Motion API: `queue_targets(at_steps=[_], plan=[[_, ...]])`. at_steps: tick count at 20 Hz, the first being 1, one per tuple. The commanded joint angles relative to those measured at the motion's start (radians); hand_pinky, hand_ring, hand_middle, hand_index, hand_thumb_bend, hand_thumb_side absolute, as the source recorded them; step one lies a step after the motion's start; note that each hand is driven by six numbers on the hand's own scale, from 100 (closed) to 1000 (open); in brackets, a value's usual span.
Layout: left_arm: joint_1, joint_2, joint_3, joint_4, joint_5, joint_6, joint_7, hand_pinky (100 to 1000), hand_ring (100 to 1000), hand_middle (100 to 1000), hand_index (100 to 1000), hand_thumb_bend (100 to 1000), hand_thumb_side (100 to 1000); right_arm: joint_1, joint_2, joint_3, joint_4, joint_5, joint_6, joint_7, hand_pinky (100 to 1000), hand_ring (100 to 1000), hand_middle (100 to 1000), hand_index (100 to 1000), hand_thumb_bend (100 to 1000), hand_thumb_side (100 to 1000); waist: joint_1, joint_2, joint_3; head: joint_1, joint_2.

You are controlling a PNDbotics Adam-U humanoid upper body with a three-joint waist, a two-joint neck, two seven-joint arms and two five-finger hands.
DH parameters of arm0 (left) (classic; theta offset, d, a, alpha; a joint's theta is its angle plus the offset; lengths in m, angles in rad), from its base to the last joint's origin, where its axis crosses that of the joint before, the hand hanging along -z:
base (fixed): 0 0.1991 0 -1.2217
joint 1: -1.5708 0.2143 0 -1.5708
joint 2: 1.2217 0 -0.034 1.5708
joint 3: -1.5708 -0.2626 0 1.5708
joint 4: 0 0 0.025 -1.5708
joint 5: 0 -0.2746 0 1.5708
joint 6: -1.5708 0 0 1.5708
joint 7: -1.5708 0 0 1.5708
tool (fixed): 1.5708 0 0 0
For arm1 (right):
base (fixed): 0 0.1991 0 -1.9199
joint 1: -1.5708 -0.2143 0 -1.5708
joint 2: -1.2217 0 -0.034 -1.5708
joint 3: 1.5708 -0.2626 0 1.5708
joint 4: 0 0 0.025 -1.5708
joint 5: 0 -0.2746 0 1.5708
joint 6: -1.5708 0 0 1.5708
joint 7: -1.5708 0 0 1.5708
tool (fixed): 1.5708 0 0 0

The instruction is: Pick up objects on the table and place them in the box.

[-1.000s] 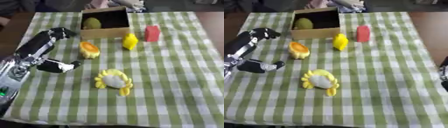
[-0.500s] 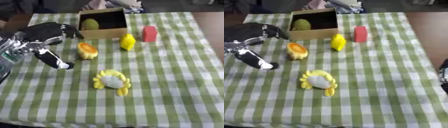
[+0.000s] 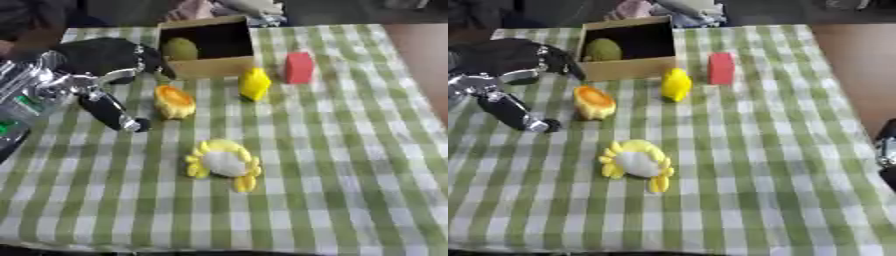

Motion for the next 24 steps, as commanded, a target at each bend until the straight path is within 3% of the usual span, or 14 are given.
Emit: queue_targets(at_steps=[1,14,24], plan=[[-0.030,0.015,-0.007,0.033,-0.015,-0.009,-0.011,767,720,736,852,483,168,-0.006,-0.024,-0.001,-0.010,-0.003,-0.002,0.005,598,654,628,831,100,427,0.014,-0.029,-0.002,0.003,0.005],[-0.083,-0.030,-0.049,0.162,-0.096,-0.052,-0.013,759,701,712,828,473,121,-0.009,-0.025,0.003,-0.010,-0.004,-0.004,0.010,598,654,627,828,100,426,0.018,-0.028,-0.007,-0.001,0.005],[-0.104,-0.056,-0.064,0.181,-0.157,-0.071,0.051,740,677,686,801,429,100,-0.011,-0.025,0.004,-0.009,-0.005,-0.005,0.012,598,653,627,826,100,426,0.019,-0.028,-0.009,0.001,0.005]])
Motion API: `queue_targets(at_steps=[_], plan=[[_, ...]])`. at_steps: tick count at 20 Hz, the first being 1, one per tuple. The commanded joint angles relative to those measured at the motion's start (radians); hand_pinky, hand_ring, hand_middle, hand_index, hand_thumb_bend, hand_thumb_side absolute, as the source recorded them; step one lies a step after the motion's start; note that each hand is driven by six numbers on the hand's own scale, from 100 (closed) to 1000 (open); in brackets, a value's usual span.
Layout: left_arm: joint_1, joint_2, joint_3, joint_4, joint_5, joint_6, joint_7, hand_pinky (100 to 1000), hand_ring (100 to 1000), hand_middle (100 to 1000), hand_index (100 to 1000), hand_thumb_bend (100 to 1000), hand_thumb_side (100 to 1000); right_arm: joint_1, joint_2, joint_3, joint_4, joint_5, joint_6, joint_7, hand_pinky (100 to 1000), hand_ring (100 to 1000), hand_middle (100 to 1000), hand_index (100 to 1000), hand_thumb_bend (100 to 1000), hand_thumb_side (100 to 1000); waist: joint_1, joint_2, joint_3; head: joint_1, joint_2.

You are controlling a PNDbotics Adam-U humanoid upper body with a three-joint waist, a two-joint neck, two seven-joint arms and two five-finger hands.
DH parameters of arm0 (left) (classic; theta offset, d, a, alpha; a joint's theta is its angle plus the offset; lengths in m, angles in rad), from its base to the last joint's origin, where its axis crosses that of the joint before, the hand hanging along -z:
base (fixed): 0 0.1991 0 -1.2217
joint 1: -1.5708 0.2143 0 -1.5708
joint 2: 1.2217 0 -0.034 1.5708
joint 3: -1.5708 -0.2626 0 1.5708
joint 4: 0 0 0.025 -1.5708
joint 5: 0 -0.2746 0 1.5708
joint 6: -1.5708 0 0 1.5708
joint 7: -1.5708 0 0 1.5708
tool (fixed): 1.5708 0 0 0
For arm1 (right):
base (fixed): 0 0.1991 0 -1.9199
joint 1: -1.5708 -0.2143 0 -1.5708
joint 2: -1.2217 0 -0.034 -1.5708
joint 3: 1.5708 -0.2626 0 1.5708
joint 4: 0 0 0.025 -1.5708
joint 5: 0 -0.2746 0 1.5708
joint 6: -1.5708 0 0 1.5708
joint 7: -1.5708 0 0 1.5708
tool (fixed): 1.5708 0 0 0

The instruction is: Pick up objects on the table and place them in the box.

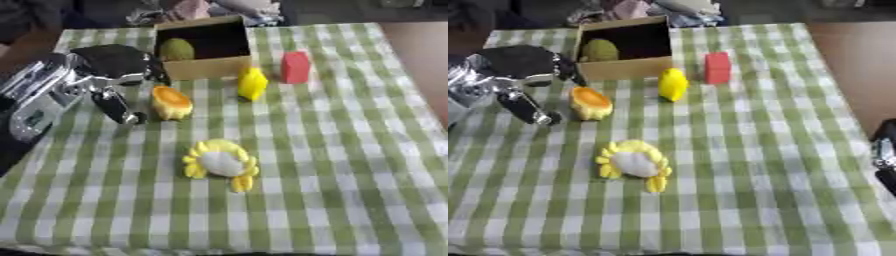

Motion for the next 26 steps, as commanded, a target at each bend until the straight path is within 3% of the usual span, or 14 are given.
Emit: queue_targets(at_steps=[1,17,26], plan=[[-0.020,0.013,0.000,-0.003,-0.020,-0.002,0.023,740,677,686,800,427,100,-0.010,-0.019,-0.002,-0.009,-0.005,-0.002,0.002,599,653,627,826,100,426,0.015,-0.027,-0.001,0.002,0.005],[-0.032,-0.012,-0.029,0.023,-0.075,-0.026,0.028,734,654,657,772,423,100,-0.011,-0.016,-0.003,-0.007,-0.006,-0.004,0.002,598,653,627,825,100,426,0.019,-0.026,-0.008,0.003,0.005],[-0.034,-0.017,-0.028,0.037,-0.093,-0.028,0.047,688,590,598,720,359,100,-0.011,-0.014,-0.004,-0.006,-0.006,-0.004,0.002,599,653,627,826,100,426,0.018,-0.025,-0.008,0.002,0.005]])
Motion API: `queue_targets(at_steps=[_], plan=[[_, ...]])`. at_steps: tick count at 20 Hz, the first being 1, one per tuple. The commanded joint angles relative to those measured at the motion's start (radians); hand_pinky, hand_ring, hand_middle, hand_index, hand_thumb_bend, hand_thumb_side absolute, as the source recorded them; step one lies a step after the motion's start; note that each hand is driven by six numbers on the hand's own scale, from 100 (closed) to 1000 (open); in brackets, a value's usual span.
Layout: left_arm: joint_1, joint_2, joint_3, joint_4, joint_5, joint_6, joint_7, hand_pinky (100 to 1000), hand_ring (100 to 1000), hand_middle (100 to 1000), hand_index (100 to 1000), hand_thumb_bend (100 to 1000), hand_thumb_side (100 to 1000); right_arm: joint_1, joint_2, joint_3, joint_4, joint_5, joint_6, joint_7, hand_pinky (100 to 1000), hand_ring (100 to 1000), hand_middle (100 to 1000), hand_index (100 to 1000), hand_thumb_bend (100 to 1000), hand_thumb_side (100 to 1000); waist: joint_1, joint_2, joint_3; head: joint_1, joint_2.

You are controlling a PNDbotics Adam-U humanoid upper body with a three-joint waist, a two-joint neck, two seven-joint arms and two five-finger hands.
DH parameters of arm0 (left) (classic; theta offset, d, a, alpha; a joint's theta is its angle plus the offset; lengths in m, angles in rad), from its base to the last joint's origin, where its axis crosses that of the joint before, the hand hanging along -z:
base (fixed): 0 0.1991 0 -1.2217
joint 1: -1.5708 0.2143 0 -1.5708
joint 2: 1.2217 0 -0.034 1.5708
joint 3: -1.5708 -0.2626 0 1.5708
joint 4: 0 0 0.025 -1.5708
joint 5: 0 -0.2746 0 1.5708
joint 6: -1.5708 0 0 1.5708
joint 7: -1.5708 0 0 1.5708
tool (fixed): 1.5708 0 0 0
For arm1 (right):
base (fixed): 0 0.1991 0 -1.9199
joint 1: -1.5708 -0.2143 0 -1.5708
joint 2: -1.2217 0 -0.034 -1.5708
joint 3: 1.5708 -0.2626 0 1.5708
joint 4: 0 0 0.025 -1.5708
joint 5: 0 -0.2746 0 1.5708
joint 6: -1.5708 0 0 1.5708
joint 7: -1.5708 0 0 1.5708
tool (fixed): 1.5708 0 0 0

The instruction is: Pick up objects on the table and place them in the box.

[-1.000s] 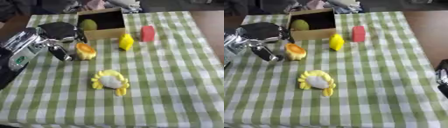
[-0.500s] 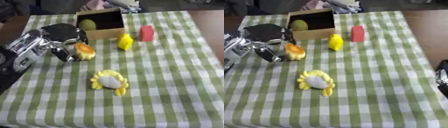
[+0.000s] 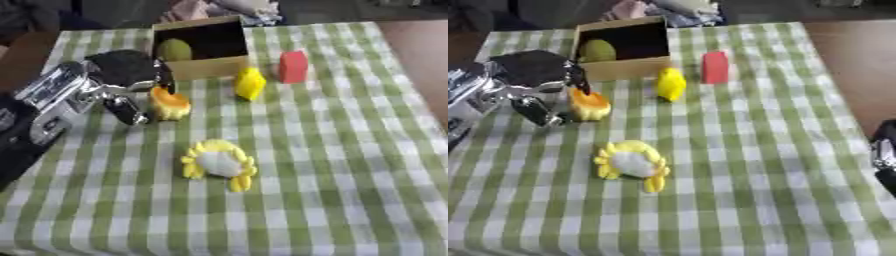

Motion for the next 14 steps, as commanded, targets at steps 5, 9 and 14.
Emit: queue_targets(at_steps=[5,9,14], plan=[[-0.019,0.013,0.004,0.005,-0.038,0.001,0.041,671,569,582,705,381,100,-0.011,-0.012,-0.004,-0.011,-0.006,-0.003,0.001,599,653,627,826,100,426,0.013,-0.025,-0.003,-0.001,0.005],[-0.021,0.008,0.003,0.020,-0.068,0.000,0.057,660,559,574,698,395,100,-0.011,-0.012,-0.003,-0.010,-0.006,-0.003,0.001,599,653,627,826,100,425,0.014,-0.024,-0.006,-0.002,0.005],[-0.020,0.002,-0.002,0.048,-0.097,-0.006,0.060,680,578,593,714,432,100,-0.012,-0.012,-0.003,-0.010,-0.006,-0.004,0.002,599,653,627,826,100,425,0.015,-0.024,-0.011,-0.003,0.005]])
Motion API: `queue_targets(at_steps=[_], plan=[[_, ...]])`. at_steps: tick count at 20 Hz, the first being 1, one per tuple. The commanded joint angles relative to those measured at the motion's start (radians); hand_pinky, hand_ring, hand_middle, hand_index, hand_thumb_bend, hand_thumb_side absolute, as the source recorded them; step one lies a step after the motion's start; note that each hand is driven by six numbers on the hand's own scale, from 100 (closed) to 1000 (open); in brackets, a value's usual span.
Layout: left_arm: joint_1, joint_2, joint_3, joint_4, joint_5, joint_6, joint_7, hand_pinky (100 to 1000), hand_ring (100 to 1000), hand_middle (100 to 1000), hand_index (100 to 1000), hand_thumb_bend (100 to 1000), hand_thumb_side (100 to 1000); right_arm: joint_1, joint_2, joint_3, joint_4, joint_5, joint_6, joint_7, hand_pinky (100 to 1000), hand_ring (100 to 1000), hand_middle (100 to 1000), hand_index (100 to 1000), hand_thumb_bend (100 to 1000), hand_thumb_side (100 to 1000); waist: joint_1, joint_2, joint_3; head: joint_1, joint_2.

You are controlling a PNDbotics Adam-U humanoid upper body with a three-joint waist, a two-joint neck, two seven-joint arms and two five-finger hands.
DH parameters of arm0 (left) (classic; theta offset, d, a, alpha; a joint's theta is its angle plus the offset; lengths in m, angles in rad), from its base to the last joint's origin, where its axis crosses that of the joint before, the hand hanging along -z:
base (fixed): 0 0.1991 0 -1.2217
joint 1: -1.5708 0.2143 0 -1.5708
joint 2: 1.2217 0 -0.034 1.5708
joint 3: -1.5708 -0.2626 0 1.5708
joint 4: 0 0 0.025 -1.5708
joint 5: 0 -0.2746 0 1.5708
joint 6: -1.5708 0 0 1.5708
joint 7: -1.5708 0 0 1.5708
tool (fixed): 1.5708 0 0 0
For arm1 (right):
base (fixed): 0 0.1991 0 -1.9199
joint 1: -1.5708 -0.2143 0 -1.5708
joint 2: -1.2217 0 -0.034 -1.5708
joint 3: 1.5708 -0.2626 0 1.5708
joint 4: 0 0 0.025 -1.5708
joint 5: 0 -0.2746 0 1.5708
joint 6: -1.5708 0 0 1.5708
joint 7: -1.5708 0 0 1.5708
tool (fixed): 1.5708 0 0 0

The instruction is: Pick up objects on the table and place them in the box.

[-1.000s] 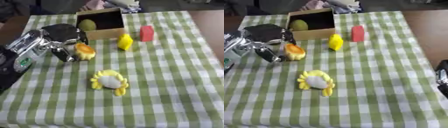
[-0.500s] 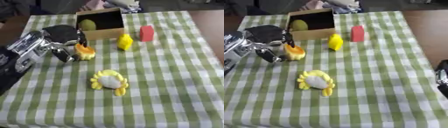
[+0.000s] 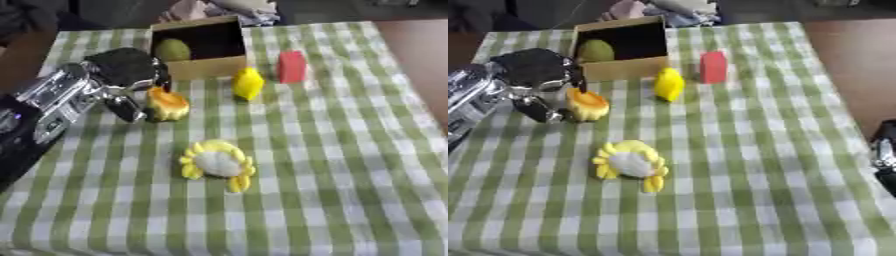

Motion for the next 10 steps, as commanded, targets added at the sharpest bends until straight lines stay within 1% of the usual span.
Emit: queue_targets(at_steps=[1,5,10], plan=[[-0.014,0.019,-0.003,0.009,-0.019,-0.006,-0.004,695,598,612,730,453,100,-0.011,-0.012,-0.003,-0.010,-0.006,-0.002,0.001,599,653,627,826,100,425,0.015,-0.024,-0.002,-0.002,0.005],[-0.015,0.016,-0.008,0.022,-0.034,-0.016,-0.043,715,623,640,752,483,100,-0.012,-0.011,-0.002,-0.009,-0.006,-0.002,0.001,599,653,626,826,100,425,0.017,-0.024,-0.003,-0.003,0.005],[-0.018,0.006,-0.007,0.042,-0.056,-0.020,-0.062,722,638,655,763,492,100,-0.012,-0.012,-0.001,-0.008,-0.006,-0.002,0.002,599,653,627,826,100,424,0.019,-0.022,-0.007,-0.002,0.005]])
